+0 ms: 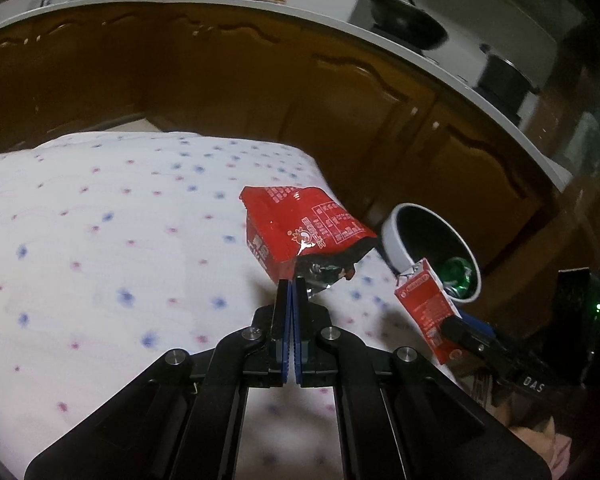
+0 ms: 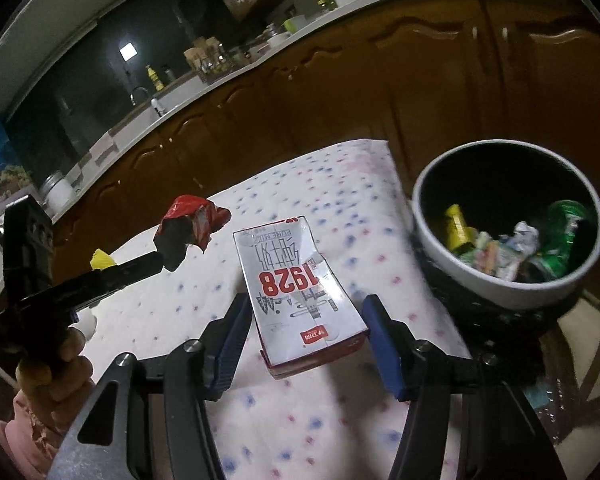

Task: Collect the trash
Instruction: 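Drop the box into the bin with the right tool while the left tool drops the red packet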

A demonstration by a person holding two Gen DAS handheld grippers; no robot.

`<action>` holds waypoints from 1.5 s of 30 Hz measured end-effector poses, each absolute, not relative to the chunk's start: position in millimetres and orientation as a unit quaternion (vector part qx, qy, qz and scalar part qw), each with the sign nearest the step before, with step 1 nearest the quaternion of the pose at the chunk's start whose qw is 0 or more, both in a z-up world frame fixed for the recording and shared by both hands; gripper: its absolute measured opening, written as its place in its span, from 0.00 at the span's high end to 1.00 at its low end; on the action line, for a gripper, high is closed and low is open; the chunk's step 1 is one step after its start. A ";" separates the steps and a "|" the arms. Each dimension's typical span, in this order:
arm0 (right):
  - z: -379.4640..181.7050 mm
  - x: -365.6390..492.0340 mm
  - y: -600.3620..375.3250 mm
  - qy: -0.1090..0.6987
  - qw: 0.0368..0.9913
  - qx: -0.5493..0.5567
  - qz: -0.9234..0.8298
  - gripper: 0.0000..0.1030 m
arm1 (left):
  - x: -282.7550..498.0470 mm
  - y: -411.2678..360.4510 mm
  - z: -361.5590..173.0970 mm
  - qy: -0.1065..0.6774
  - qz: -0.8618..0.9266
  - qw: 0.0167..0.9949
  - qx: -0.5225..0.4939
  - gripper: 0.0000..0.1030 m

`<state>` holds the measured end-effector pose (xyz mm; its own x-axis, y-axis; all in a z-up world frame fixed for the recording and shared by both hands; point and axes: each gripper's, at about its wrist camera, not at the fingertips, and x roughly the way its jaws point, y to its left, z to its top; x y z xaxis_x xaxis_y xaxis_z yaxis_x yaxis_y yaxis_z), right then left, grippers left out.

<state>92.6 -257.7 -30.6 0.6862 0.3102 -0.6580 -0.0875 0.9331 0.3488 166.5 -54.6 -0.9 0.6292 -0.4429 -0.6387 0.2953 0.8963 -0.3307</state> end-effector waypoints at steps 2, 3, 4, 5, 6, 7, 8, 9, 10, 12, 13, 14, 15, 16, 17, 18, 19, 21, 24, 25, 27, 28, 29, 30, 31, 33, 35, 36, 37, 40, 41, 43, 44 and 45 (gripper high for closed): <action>-27.4 86.2 -264.9 0.376 0.908 0.151 0.105 0.43 | 163.2 -64.7 1.7 0.375 -0.211 0.898 -0.087 1.00; -25.1 83.8 -268.8 0.372 0.910 0.151 0.101 0.43 | 161.7 -70.2 3.0 0.374 -0.215 0.898 -0.082 1.00; -24.4 81.3 -270.7 0.370 0.912 0.151 0.098 0.44 | 160.3 -75.4 4.3 0.373 -0.219 0.898 -0.079 1.00; -22.6 79.1 -273.1 0.367 0.913 0.151 0.096 0.44 | 157.5 -79.3 4.6 0.372 -0.221 0.898 -0.076 1.00; -20.6 77.3 -277.1 0.363 0.914 0.153 0.093 0.44 | 156.3 -83.6 6.0 0.370 -0.223 0.899 -0.073 1.00; -19.5 75.7 -279.6 0.362 0.915 0.154 0.092 0.44 | 155.3 -88.1 7.6 0.369 -0.227 0.898 -0.069 1.00; -18.4 74.1 -282.8 0.359 0.916 0.155 0.090 0.44 | 153.9 -91.6 9.0 0.368 -0.230 0.898 -0.067 1.00; -17.0 72.8 -286.4 0.357 0.917 0.157 0.087 0.44 | 153.4 -95.0 10.3 0.367 -0.232 0.899 -0.064 1.00; -15.8 71.7 -290.2 0.355 0.917 0.159 0.085 0.44 | 152.6 -96.9 11.2 0.366 -0.234 0.899 -0.061 1.00; -13.6 69.7 -296.1 0.350 0.919 0.161 0.079 0.44 | 151.8 -105.2 14.0 0.364 -0.239 0.899 -0.056 1.00; -12.5 66.3 -300.3 0.348 0.920 0.162 0.077 0.44 | 151.4 -110.3 15.5 0.362 -0.241 0.899 -0.053 1.00; -11.0 64.0 -303.5 0.346 0.921 0.164 0.074 0.44 | 151.8 -112.9 16.2 0.362 -0.244 0.898 -0.052 1.00; -9.7 62.6 -308.1 0.343 0.922 0.165 0.070 0.44 | 151.9 -116.7 17.4 0.361 -0.247 0.898 -0.050 1.00; -8.8 61.9 -311.2 0.342 0.923 0.165 0.067 0.44 | 152.3 -120.8 18.6 0.360 -0.250 0.898 -0.047 1.00; -7.0 60.1 -314.6 0.340 0.924 0.166 0.064 0.44 | 151.7 -125.1 19.8 0.360 -0.252 0.897 -0.046 1.00; -5.3 59.4 -319.3 0.337 0.925 0.167 0.060 0.44 | 151.8 -129.5 20.6 0.360 -0.255 0.896 -0.044 1.00; -3.8 58.8 -322.8 0.336 0.925 0.167 0.057 0.44 | 151.1 -133.1 21.1 0.359 -0.257 0.896 -0.043 1.00; -1.4 58.0 -329.4 0.332 0.927 0.167 0.050 0.44 | 151.5 -141.2 22.5 0.359 -0.263 0.895 -0.039 1.00; 1.7 58.1 -339.3 0.328 0.929 0.168 0.041 0.44 | 151.8 -152.2 24.3 0.358 -0.271 0.893 -0.035 1.00; 2.6 58.2 -342.5 0.328 0.929 0.168 0.038 0.44 | 152.6 -156.7 25.1 0.358 -0.275 0.892 -0.033 1.00; 3.5 59.3 -349.1 0.326 0.930 0.168 0.031 0.44 | 154.3 -164.0 25.9 0.359 -0.280 0.890 -0.031 1.00; 4.2 59.9 -352.5 0.326 0.930 0.170 0.028 0.44 | 155.2 -167.8 26.6 0.359 -0.283 0.889 -0.029 1.00; 3.9 60.4 -354.9 0.325 0.930 0.170 0.026 0.44 | 156.0 -171.6 27.1 0.358 -0.285 0.888 -0.028 1.00; 4.0 61.8 -358.7 0.325 0.930 0.170 0.022 0.44 | 156.9 -175.4 27.4 0.358 -0.287 0.888 -0.026 1.00; 3.9 62.4 -361.3 0.325 0.930 0.169 0.019 0.44 | 158.2 -179.9 27.9 0.358 -0.290 0.887 -0.024 1.00; 3.9 65.3 -365.9 0.326 0.931 0.166 0.014 0.44 | 160.5 -187.9 28.3 0.359 -0.294 0.885 -0.022 1.00; 3.8 68.1 -371.5 0.327 0.931 0.163 0.008 0.44 | 163.3 -195.2 28.4 0.361 -0.298 0.883 -0.020 1.00; 3.0 67.9 -375.0 0.327 0.931 0.162 0.005 0.44 | 165.1 -199.5 28.5 0.362 -0.301 0.882 -0.018 1.00; 2.5 67.9 -378.3 0.327 0.931 0.161 0.002 0.44 | 166.6 -203.0 28.5 0.363 -0.303 0.881 -0.017 1.00; 2.8 70.3 -385.9 0.329 0.931 0.156 -0.007 0.44 | 170.8 -214.8 28.2 0.366 -0.307 0.879 -0.011 1.00; 3.2 70.8 -386.8 0.329 0.931 0.155 -0.009 0.44 | 172.4 -218.9 27.5 0.367 -0.308 0.878 -0.009 1.00; 3.5 73.4 -391.1 0.331 0.931 0.153 -0.013 0.45 | 175.1 -226.2 26.0 0.369 -0.311 0.876 -0.005 1.00; 2.9 72.9 -391.7 0.330 0.931 0.152 -0.014 0.45 | 176.4 -229.0 25.6 0.370 -0.312 0.875 -0.004 1.00; 3.1 74.2 -393.2 0.331 0.931 0.150 -0.016 0.45 | 178.0 -232.8 24.8 0.372 -0.312 0.874 -0.001 1.00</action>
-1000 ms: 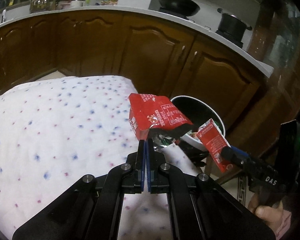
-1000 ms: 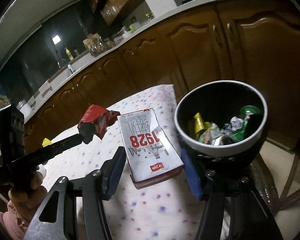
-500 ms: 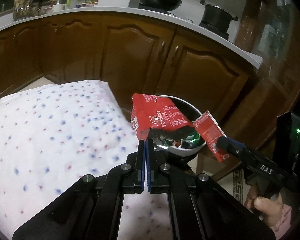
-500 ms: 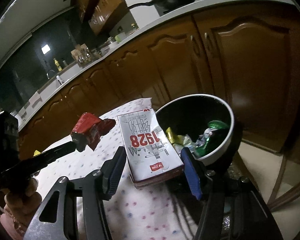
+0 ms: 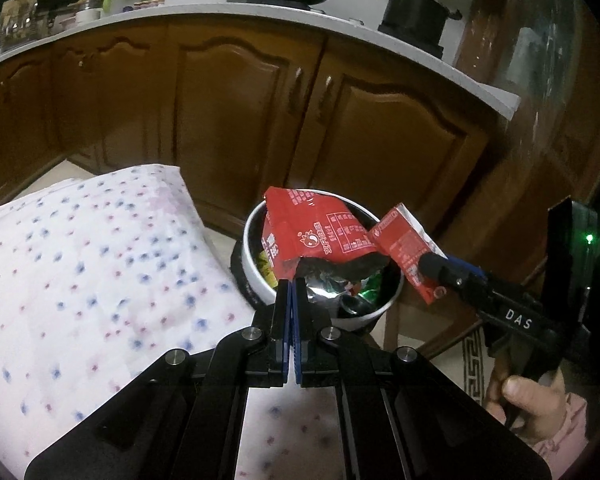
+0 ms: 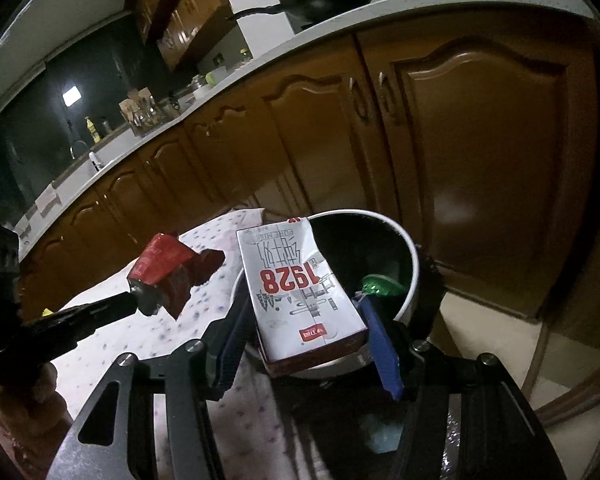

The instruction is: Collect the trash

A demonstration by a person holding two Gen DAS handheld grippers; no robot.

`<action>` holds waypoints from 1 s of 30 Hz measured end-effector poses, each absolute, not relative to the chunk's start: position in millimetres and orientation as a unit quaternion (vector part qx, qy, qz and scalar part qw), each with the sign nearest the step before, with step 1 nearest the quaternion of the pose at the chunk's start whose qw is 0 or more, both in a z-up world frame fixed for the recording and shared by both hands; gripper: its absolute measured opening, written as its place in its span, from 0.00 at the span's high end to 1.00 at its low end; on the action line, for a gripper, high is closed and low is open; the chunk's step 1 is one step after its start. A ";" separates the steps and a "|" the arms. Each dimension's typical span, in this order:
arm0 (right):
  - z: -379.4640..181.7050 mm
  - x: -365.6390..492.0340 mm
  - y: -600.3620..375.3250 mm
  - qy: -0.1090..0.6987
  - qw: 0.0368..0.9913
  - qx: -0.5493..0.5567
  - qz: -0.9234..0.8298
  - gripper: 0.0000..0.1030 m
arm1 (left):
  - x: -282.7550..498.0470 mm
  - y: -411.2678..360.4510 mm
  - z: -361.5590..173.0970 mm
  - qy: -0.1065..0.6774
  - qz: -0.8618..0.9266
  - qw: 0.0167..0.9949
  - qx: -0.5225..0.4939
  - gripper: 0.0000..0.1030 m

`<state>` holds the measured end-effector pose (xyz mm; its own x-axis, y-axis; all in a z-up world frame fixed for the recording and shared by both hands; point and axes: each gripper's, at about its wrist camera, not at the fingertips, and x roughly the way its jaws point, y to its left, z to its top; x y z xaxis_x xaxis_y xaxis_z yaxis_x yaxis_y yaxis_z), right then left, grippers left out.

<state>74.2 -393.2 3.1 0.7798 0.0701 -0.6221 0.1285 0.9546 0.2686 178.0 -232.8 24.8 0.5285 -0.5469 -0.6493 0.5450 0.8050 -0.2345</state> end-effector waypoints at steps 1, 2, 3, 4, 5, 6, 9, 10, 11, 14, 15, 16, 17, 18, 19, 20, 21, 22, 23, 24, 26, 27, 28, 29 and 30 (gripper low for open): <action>2.8 75.5 -393.9 0.332 0.931 0.149 -0.017 0.45 | 179.5 -235.3 24.2 0.373 -0.313 0.874 0.000 1.00; 3.1 76.5 -394.9 0.332 0.932 0.147 -0.018 0.45 | 181.2 -238.5 23.5 0.374 -0.313 0.873 0.002 1.00; 3.3 77.7 -395.5 0.331 0.932 0.145 -0.020 0.45 | 182.8 -240.9 23.1 0.374 -0.314 0.873 0.003 1.00; 3.6 80.2 -396.7 0.332 0.932 0.142 -0.021 0.45 | 184.8 -244.2 22.4 0.375 -0.314 0.872 0.006 1.00; 3.5 81.4 -397.1 0.333 0.933 0.139 -0.023 0.45 | 186.4 -246.1 21.7 0.376 -0.314 0.872 0.008 1.00; 3.4 83.2 -397.5 0.334 0.933 0.136 -0.024 0.45 | 187.8 -248.5 21.1 0.376 -0.314 0.872 0.010 1.00; 2.8 89.7 -397.9 0.338 0.932 0.127 -0.028 0.45 | 193.2 -255.5 17.8 0.381 -0.314 0.869 0.016 1.00; 2.6 92.3 -398.8 0.340 0.932 0.124 -0.028 0.45 | 195.5 -258.1 15.7 0.384 -0.314 0.868 0.017 1.00; 1.3 94.6 -398.5 0.344 0.931 0.121 -0.029 0.45 | 197.4 -259.7 14.3 0.386 -0.315 0.867 0.018 1.00; -1.7 101.1 -397.1 0.353 0.928 0.112 -0.032 0.45 | 200.9 -266.3 9.1 0.393 -0.315 0.864 0.024 1.00; -2.6 104.1 -398.6 0.356 0.927 0.110 -0.033 0.45 | 201.7 -268.2 7.3 0.395 -0.315 0.863 0.026 1.00; -4.2 106.7 -398.7 0.360 0.926 0.107 -0.033 0.45 | 202.7 -270.0 5.3 0.398 -0.315 0.861 0.027 1.00; -6.0 108.4 -398.7 0.364 0.925 0.104 -0.033 0.45 | 203.7 -271.6 3.2 0.401 -0.314 0.860 0.029 1.00; -7.1 110.2 -398.0 0.367 0.924 0.101 -0.033 0.45 | 204.6 -273.6 1.5 0.403 -0.313 0.859 0.031 1.00; -8.9 111.9 -397.5 0.371 0.923 0.098 -0.034 0.45 | 205.4 -274.9 -0.1 0.405 -0.313 0.859 0.033 1.00; -10.6 113.8 -397.8 0.374 0.922 0.097 -0.034 0.45 | 206.1 -276.2 -1.6 0.407 -0.313 0.857 0.034 1.00; -11.9 115.4 -397.7 0.377 0.921 0.095 -0.034 0.45 | 206.7 -277.3 -3.0 0.409 -0.312 0.857 0.035 1.00; -12.9 115.9 -398.5 0.379 0.920 0.094 -0.034 0.45 | 207.4 -278.0 -4.2 0.411 -0.312 0.856 0.036 1.00; -14.0 117.3 -398.2 0.382 0.919 0.093 -0.034 0.46 | 208.1 -278.7 -5.2 0.412 -0.311 0.856 0.037 1.00; -15.1 118.4 -398.6 0.384 0.918 0.092 -0.034 0.46 | 208.8 -279.3 -6.0 0.413 -0.311 0.855 0.037 1.00; -15.9 120.4 -398.9 0.386 0.917 0.091 -0.033 0.46 | 210.5 -280.1 -7.5 0.415 -0.311 0.854 0.039 1.00; -17.2 121.7 -397.9 0.389 0.917 0.087 -0.033 0.46 | 211.4 -281.0 -8.2 0.416 -0.310 0.854 0.040 1.00; -18.4 122.9 -397.9 0.391 0.916 0.086 -0.032 0.46 | 212.3 -282.3 -9.2 0.418 -0.310 0.853 0.041 0.99; -19.4 123.5 -397.7 0.392 0.916 0.086 -0.031 0.46 | 213.1 -283.4 -9.5 0.419 -0.310 0.853 0.041 0.99; -20.0 124.2 -397.6 0.392 0.915 0.085 -0.031 0.46 | 213.4 -284.8 -9.9 0.420 -0.309 0.852 0.041 0.99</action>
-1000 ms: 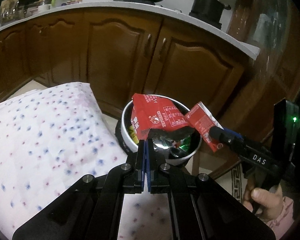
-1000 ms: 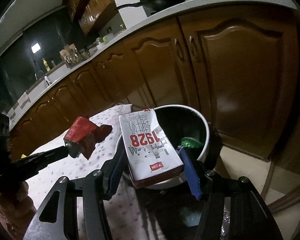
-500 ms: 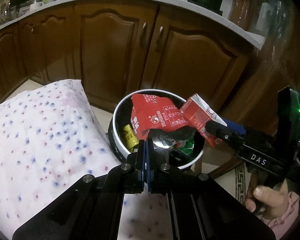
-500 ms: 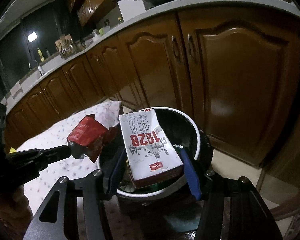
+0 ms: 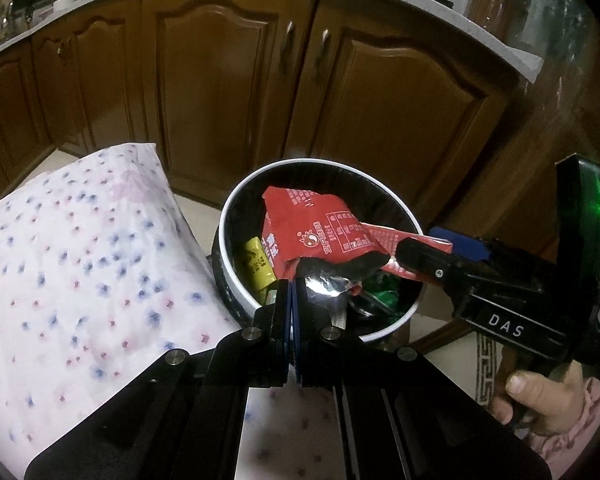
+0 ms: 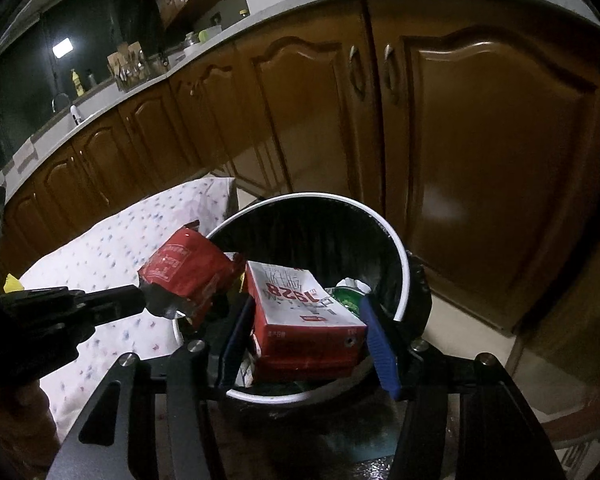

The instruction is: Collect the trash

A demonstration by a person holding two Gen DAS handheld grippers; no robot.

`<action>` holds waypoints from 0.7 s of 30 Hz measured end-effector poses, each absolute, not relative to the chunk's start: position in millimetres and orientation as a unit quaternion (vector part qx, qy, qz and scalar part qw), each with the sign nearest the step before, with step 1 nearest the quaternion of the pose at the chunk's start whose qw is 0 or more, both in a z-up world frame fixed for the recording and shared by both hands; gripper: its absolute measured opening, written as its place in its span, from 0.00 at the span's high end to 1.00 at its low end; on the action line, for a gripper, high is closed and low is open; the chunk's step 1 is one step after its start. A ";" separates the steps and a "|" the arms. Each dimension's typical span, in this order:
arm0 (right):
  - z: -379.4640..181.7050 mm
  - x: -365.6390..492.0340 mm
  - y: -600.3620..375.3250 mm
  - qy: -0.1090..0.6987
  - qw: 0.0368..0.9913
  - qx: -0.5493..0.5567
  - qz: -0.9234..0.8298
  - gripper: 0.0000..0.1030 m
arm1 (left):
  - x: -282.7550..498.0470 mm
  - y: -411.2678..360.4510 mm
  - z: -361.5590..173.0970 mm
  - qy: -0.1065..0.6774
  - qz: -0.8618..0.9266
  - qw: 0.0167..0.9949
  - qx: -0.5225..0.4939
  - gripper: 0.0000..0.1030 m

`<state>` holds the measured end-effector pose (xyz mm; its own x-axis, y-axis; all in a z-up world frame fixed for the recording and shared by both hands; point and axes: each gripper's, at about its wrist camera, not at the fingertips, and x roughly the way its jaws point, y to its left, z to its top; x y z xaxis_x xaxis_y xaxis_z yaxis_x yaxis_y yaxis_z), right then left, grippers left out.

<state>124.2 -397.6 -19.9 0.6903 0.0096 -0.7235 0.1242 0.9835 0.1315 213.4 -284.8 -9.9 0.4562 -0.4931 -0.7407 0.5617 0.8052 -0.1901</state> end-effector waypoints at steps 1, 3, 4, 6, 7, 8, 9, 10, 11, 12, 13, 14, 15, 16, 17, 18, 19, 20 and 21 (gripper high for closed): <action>-20.1 124.8 -397.2 0.393 0.915 0.083 -0.031 0.46 | 214.0 -286.1 -10.5 0.421 -0.309 0.852 0.042 0.99; -19.7 126.0 -397.7 0.393 0.915 0.082 -0.032 0.46 | 215.0 -288.8 -11.7 0.423 -0.309 0.851 0.042 0.99; -19.2 128.2 -398.3 0.393 0.915 0.082 -0.033 0.46 | 215.6 -290.1 -12.3 0.424 -0.311 0.849 0.043 0.99; -19.1 128.8 -401.2 0.391 0.916 0.087 -0.038 0.45 | 216.9 -293.2 -13.3 0.428 -0.316 0.845 0.043 0.99; -19.9 129.3 -402.8 0.392 0.915 0.091 -0.037 0.45 | 217.4 -294.3 -13.9 0.430 -0.317 0.844 0.044 0.97; -20.1 129.5 -405.0 0.392 0.914 0.098 -0.035 0.43 | 217.9 -295.2 -14.5 0.433 -0.318 0.842 0.044 0.96; -20.3 130.0 -408.4 0.393 0.913 0.108 -0.034 0.40 | 218.5 -295.3 -14.9 0.435 -0.320 0.841 0.042 0.88; -19.9 129.1 -411.3 0.392 0.912 0.117 -0.034 0.35 | 219.1 -294.2 -15.0 0.437 -0.319 0.840 0.039 0.73; -19.1 128.3 -412.5 0.389 0.913 0.121 -0.032 0.32 | 218.8 -293.3 -14.4 0.437 -0.316 0.841 0.037 0.66; -17.7 126.1 -413.7 0.385 0.914 0.125 -0.033 0.31 | 218.2 -291.9 -13.0 0.432 -0.314 0.845 0.035 0.63; -16.7 124.1 -413.9 0.382 0.915 0.127 -0.036 0.29 | 217.1 -289.5 -11.5 0.428 -0.313 0.847 0.033 0.63; -15.8 122.3 -414.9 0.379 0.916 0.129 -0.037 0.29 | 216.7 -287.9 -11.1 0.428 -0.313 0.848 0.032 0.63; -14.6 119.3 -416.4 0.375 0.917 0.135 -0.038 0.29 | 216.1 -284.9 -10.2 0.427 -0.311 0.849 0.030 0.63; -14.1 116.9 -418.0 0.372 0.917 0.141 -0.039 0.28 | 215.5 -282.1 -9.4 0.426 -0.309 0.850 0.028 0.63; -12.9 114.0 -419.5 0.368 0.917 0.147 -0.041 0.27 | 214.9 -278.5 -8.6 0.424 -0.307 0.851 0.027 0.63; -11.1 109.6 -420.8 0.362 0.919 0.154 -0.041 0.27 | 213.9 -275.4 -8.1 0.424 -0.304 0.853 0.025 0.63; -9.2 107.7 -421.7 0.357 0.919 0.159 -0.042 0.26 | 212.4 -270.5 -7.3 0.423 -0.302 0.854 0.021 0.63; -7.7 106.6 -421.7 0.353 0.920 0.163 -0.041 0.25 | 210.9 -267.3 -6.8 0.423 -0.301 0.855 0.017 0.63; -5.5 102.5 -420.8 0.348 0.921 0.167 -0.041 0.24 | 209.3 -263.3 -6.3 0.423 -0.297 0.856 0.014 0.63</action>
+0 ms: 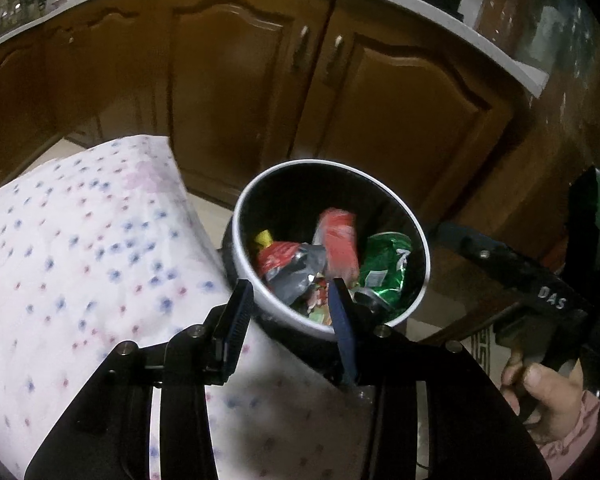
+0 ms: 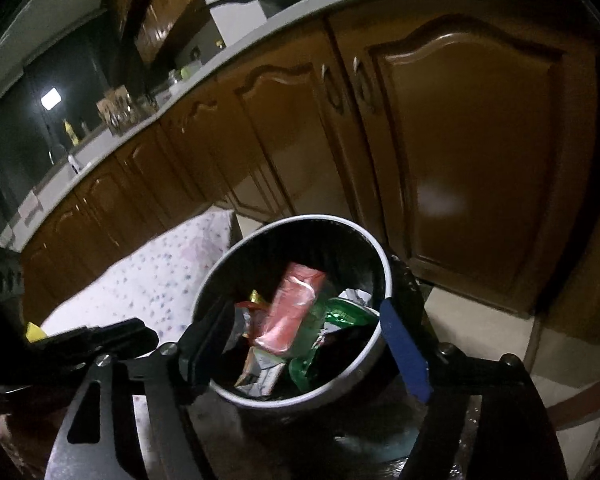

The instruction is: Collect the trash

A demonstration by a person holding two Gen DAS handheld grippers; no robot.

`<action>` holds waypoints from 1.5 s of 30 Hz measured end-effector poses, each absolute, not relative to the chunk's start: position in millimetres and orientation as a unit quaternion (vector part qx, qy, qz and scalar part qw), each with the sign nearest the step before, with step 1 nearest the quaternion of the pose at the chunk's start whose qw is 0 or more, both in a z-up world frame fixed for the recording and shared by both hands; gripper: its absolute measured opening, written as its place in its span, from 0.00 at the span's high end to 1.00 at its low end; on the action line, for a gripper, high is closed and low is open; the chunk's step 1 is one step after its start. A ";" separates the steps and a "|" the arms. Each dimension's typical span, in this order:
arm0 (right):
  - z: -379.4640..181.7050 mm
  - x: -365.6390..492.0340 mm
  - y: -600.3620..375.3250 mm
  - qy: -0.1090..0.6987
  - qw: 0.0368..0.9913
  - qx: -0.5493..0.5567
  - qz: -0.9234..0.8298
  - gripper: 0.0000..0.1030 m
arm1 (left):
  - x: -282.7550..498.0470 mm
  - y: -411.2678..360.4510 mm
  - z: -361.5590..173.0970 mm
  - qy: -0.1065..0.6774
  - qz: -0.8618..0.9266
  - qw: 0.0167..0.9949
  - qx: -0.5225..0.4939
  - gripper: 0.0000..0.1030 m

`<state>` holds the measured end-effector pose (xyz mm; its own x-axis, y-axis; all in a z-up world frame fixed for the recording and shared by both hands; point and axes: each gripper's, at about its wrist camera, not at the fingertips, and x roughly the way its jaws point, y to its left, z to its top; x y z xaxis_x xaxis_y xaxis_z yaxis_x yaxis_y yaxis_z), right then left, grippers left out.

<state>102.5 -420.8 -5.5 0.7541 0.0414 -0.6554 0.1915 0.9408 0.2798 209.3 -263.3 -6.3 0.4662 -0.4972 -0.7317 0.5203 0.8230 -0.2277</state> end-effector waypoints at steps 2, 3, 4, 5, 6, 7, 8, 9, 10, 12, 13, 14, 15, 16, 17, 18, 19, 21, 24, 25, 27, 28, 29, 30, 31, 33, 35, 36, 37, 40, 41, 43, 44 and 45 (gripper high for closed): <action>-0.9 93.9 -417.0 0.339 0.924 0.173 -0.040 0.23 | 203.6 -251.8 -5.0 0.419 -0.291 0.860 0.006 0.61; 1.8 89.5 -414.5 0.334 0.925 0.176 -0.038 0.22 | 200.5 -246.1 -3.9 0.417 -0.289 0.862 0.000 0.60; 3.7 86.4 -412.1 0.331 0.926 0.179 -0.037 0.20 | 197.9 -241.8 -2.9 0.414 -0.287 0.864 -0.004 0.60; 6.0 81.1 -409.7 0.326 0.927 0.182 -0.037 0.18 | 193.8 -235.2 -1.3 0.411 -0.285 0.866 -0.009 0.59; 9.2 73.3 -405.4 0.318 0.929 0.188 -0.037 0.16 | 190.2 -229.1 0.5 0.408 -0.281 0.869 -0.013 0.57; 10.3 69.2 -402.9 0.313 0.930 0.192 -0.036 0.14 | 184.8 -223.9 2.2 0.405 -0.277 0.871 -0.017 0.54; 12.6 61.1 -397.7 0.304 0.931 0.200 -0.035 0.12 | 179.1 -217.9 3.7 0.400 -0.274 0.874 -0.020 0.53; 14.1 55.7 -393.2 0.298 0.932 0.204 -0.033 0.11 | 173.9 -212.2 4.5 0.397 -0.271 0.877 -0.023 0.50; 15.2 49.7 -388.6 0.293 0.933 0.207 -0.032 0.10 | 166.8 -204.5 5.7 0.391 -0.267 0.880 -0.026 0.50; 15.4 39.1 -377.6 0.285 0.935 0.211 -0.030 0.07 | 155.8 -192.6 6.6 0.383 -0.260 0.886 -0.031 0.48; 14.6 32.9 -370.5 0.281 0.935 0.213 -0.030 0.04 | 151.3 -186.7 6.6 0.381 -0.256 0.888 -0.035 0.44; 13.5 28.2 -364.4 0.279 0.936 0.215 -0.029 0.04 | 144.3 -178.2 6.6 0.377 -0.252 0.891 -0.041 0.43; 12.6 24.1 -359.5 0.278 0.936 0.216 -0.027 0.04 | 138.6 -172.7 6.7 0.371 -0.250 0.893 -0.044 0.43; 11.4 20.5 -354.7 0.278 0.936 0.217 -0.025 0.04 | 130.4 -165.3 7.7 0.363 -0.245 0.898 -0.044 0.43; 10.4 15.7 -347.2 0.278 0.936 0.217 -0.023 0.04 | 124.7 -160.9 8.8 0.356 -0.240 0.902 -0.041 0.42; 10.9 11.9 -341.8 0.275 0.936 0.218 -0.021 0.04 | 119.1 -156.3 9.9 0.350 -0.236 0.906 -0.040 0.39; 12.1 9.0 -337.7 0.273 0.937 0.218 -0.021 0.04 | 112.7 -151.0 11.9 0.341 -0.232 0.910 -0.039 0.36; 18.6 0.4 -325.4 0.262 0.942 0.207 -0.022 0.04 | 98.9 -140.5 18.4 0.320 -0.224 0.920 -0.040 0.31; 37.0 -16.4 -307.2 0.230 0.957 0.177 -0.029 0.03 | 77.5 -125.3 29.8 0.283 -0.211 0.935 -0.041 0.24; 44.1 -22.8 -301.2 0.217 0.962 0.164 -0.032 0.01 | 69.8 -120.5 34.8 0.268 -0.207 0.940 -0.041 0.22; 57.7 -38.0 -289.5 0.187 0.972 0.138 -0.042 0.00 | 55.1 -112.9 45.8 0.237 -0.197 0.951 -0.037 0.13; 65.8 -45.9 -282.7 0.165 0.978 0.122 -0.049 0.00 | 46.8 -108.9 51.2 0.217 -0.191 0.957 -0.036 0.07; 73.9 -55.8 -274.9 0.137 0.984 0.100 -0.060 0.00 | 41.2 -105.5 54.0 0.203 -0.186 0.961 -0.035 0.02; 77.6 -62.1 -268.8 0.119 0.987 0.084 -0.070 0.00 | 34.3 -102.1 57.0 0.185 -0.176 0.966 -0.032 0.00; 78.9 -66.4 -264.5 0.109 0.988 0.073 -0.078 0.00 | 27.9 -98.8 58.7 0.169 -0.166 0.971 -0.029 0.00; 76.4 -73.3 -256.0 0.098 0.990 0.050 -0.092 0.00 | 19.2 -94.4 60.6 0.153 -0.156 0.976 -0.025 0.00; 69.7 -75.9 -251.0 0.099 0.990 0.037 -0.096 0.00 | 12.2 -91.7 60.2 0.143 -0.151 0.978 -0.019 0.00; 65.4 -75.2 -249.6 0.105 0.989 0.033 -0.096 0.00 | 9.0 -91.1 59.9 0.139 -0.147 0.979 -0.016 0.00; 62.7 -75.9 -248.3 0.109 0.989 0.031 -0.095 0.00 | 6.0 -90.1 59.7 0.134 -0.144 0.980 -0.014 0.00; 53.6 -78.8 -247.3 0.120 0.988 0.034 -0.085 0.00 | -1.7 -86.6 56.8 0.132 -0.140 0.981 -0.009 0.00; 50.0 -77.6 -247.1 0.128 0.988 0.036 -0.082 0.00 | -5.5 -87.6 56.1 0.132 -0.138 0.982 -0.008 0.00; 47.3 -81.2 -244.2 0.134 0.987 0.038 -0.078 0.00 | -10.4 -85.0 54.6 0.130 -0.133 0.982 -0.007 0.00; 46.7 -81.7 -243.5 0.135 0.987 0.039 -0.074 0.00 | -12.4 -84.1 54.2 0.129 -0.132 0.983 -0.005 0.00; 46.4 -83.3 -241.9 0.135 0.987 0.038 -0.074 0.00 | -13.2 -83.8 53.2 0.129 -0.130 0.983 -0.003 0.00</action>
